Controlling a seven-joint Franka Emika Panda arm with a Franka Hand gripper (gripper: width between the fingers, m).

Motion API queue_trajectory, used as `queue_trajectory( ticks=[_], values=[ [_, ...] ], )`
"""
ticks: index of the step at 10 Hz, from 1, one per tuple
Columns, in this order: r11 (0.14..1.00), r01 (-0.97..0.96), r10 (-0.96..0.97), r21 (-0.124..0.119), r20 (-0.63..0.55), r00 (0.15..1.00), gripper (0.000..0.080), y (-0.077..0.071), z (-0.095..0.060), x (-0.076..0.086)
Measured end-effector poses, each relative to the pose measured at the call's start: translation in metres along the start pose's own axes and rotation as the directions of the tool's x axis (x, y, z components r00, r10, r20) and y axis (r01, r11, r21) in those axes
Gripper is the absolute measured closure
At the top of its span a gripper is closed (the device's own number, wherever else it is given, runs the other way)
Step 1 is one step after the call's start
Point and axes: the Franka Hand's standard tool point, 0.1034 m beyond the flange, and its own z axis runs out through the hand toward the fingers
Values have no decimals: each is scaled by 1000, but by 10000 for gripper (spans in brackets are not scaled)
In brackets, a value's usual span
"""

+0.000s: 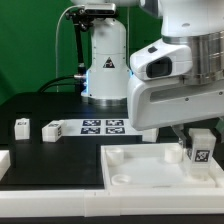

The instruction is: Assemble one leg

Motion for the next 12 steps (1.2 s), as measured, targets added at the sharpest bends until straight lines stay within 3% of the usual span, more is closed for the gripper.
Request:
queue_trajectory(
  ticks=[5, 8, 11, 12],
  values=[
    [999, -50, 50, 2, 0, 999, 490, 0, 0, 0],
    [958, -288, 288, 2, 1, 958, 490, -1, 0, 0],
    [773, -634, 634, 18, -22, 773, 490, 0, 1, 3],
    [665, -746, 747, 24, -19, 665, 490, -1, 1, 3]
  ],
)
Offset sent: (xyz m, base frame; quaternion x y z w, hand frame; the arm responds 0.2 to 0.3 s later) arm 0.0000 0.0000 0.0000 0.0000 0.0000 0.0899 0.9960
